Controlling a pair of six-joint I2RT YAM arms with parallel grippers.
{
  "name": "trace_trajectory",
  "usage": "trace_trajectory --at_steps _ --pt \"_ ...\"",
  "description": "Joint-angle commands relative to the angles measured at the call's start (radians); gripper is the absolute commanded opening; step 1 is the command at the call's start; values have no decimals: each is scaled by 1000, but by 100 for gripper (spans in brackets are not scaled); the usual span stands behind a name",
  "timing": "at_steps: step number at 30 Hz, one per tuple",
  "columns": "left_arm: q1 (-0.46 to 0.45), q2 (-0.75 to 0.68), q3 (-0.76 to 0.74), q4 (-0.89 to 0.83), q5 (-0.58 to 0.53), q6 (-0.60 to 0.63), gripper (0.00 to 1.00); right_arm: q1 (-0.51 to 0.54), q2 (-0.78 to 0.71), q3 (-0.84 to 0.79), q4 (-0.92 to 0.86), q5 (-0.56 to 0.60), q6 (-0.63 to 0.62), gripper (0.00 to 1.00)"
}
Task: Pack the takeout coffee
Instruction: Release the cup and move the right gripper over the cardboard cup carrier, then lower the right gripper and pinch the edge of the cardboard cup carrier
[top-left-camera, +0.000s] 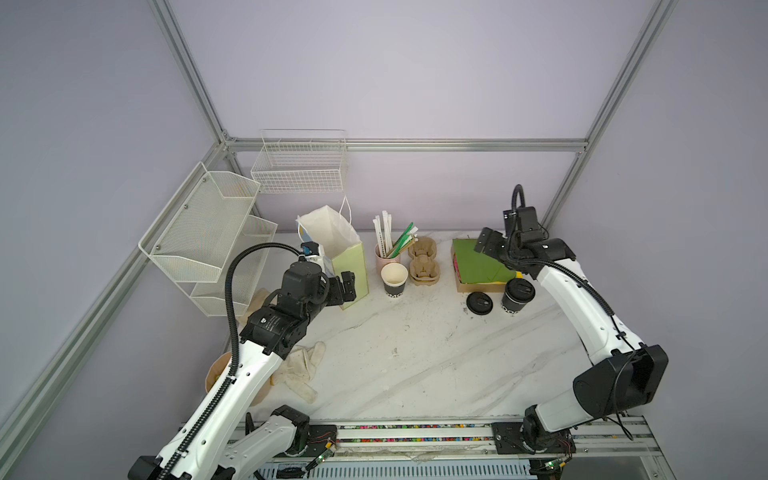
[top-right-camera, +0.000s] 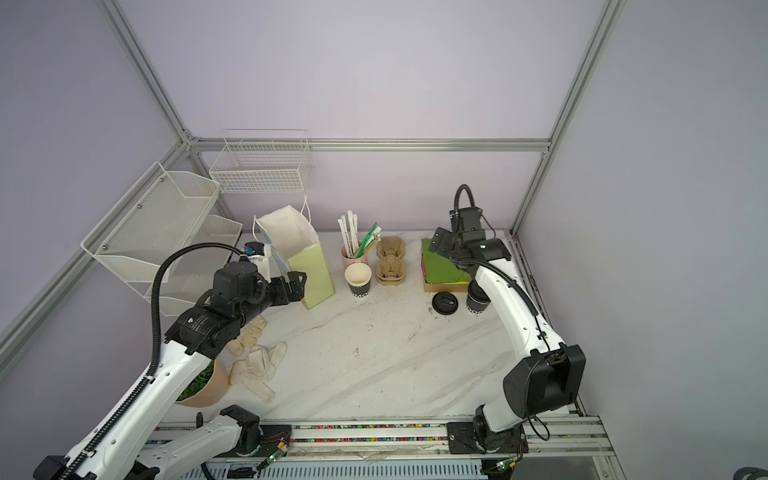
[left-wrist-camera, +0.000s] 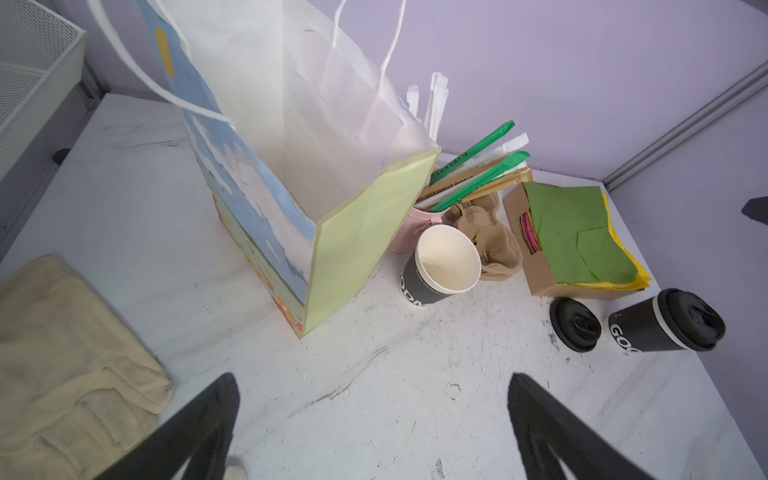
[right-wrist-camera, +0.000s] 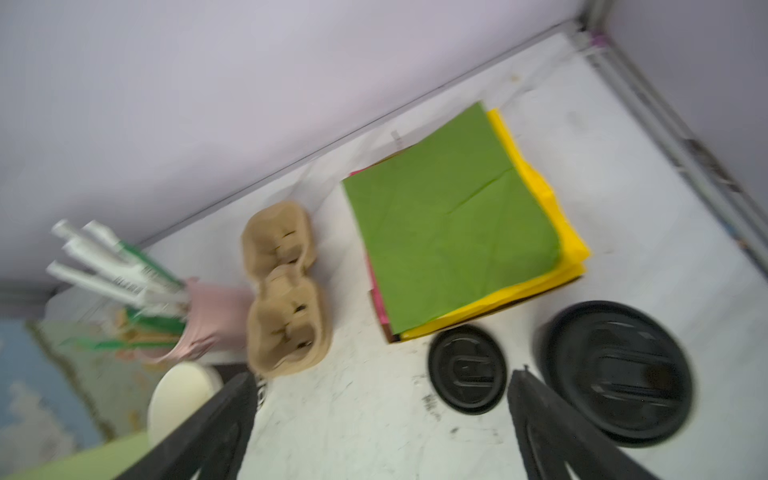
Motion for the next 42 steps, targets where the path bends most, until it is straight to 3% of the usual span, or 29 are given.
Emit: trace_trajectory --at_steps 1,8,14,19,31,36,42 --pt "14 18 125 14 -124 -19 100 73 40 24 17 -27 -5 97" --pt "135 130 286 -20 -142 -47 100 216 91 35 28 21 -22 97" --pt "201 241 401 -69 -88 -78 99 226 78 7 11 92 -36 97" --pt "210 244 375 -64 -63 -82 98 211 105 -36 0 143 -22 97" --pt "212 201 293 -5 -10 -45 98 161 358 66 83 12 -40 84" --pt "212 185 259 7 -1 -43 98 118 403 52 175 -58 -56 75" --pt "212 162 206 23 7 -43 99 72 424 -24 282 -204 16 68"
